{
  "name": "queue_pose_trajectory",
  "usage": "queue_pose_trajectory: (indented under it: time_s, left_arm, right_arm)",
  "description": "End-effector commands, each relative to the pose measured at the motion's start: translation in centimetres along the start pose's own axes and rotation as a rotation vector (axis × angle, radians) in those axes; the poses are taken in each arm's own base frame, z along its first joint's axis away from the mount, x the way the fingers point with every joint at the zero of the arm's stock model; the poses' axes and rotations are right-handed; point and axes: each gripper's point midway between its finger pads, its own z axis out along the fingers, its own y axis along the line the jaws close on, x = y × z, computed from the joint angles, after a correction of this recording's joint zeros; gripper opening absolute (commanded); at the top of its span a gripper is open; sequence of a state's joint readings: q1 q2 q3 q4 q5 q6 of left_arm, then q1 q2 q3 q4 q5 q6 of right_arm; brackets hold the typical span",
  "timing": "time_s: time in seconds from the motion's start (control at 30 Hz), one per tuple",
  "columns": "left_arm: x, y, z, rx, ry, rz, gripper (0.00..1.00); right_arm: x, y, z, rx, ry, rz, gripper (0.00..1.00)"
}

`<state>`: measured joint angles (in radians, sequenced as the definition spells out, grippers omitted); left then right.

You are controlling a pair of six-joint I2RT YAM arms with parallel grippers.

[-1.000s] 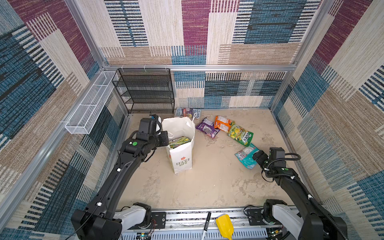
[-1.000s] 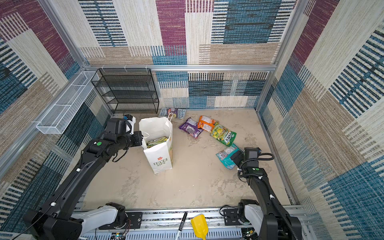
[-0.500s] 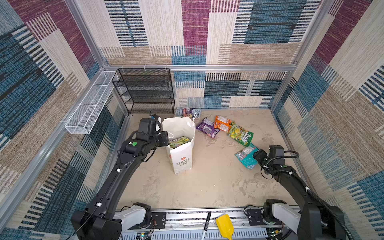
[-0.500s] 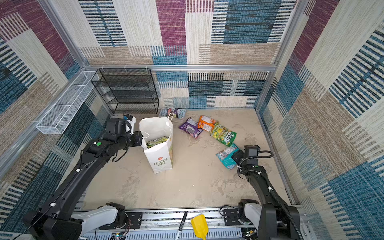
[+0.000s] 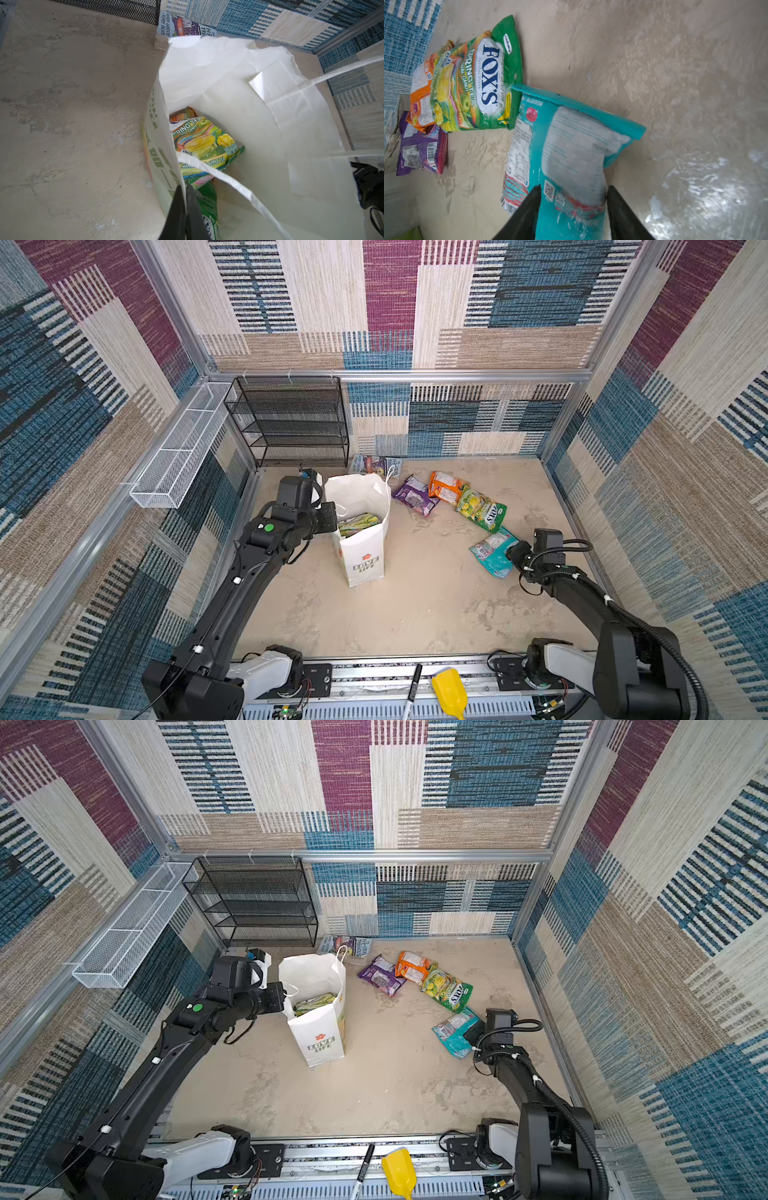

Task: Place the snacks into the paper bag
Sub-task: 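Lower the right gripper onto the teal snack bag and grasp it, then lift the teal bag with the right gripper and carry it over the paper bag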

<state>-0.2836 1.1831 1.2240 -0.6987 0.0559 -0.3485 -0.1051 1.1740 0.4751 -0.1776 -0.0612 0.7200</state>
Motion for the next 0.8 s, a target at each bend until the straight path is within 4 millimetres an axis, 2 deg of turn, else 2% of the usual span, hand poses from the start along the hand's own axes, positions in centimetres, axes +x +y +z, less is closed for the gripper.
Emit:
queue_pose_trajectory:
  time_s: [0.0,0.3,0.4,0.53,0.67,0.77]
  left_arm:
    - [-0.9,-0.4,-0.3,0.017,-0.035,-0.006,0.0]
    - [-0.9,-0.4,-0.2,0.02,-0.034,-0.008,0.0]
    - [-0.8,-0.5,-0.2,0.024,-0.03,-0.008,0.0]
    - [-0.9,-0.5,-0.2,0.025,-0.032,-0.007,0.0]
    - [-0.9,-0.5,-0.3,0.023,-0.034,-0.006,0.0]
    - [-0.9,-0.6,-0.3,0.028,-0.033,-0.006,0.0]
  right_arm:
    - [-0.2,0.7,0.4,-0.039,-0.006,-0.013,0.53]
    - [0.5,0.2,1.5,-0.035,0.014,-0.016,0.49]
    - [1.0,0.2,1.9,-0.044,0.035,-0.014,0.4]
    - [1.3,0.4,1.8,-0.064,0.045,-0.011,0.21]
    - [1.0,1.7,0.7,-0.123,0.036,-0.026,0.14]
    - [0.2,2.6,-0.5,-0.155,0.003,-0.042,0.12]
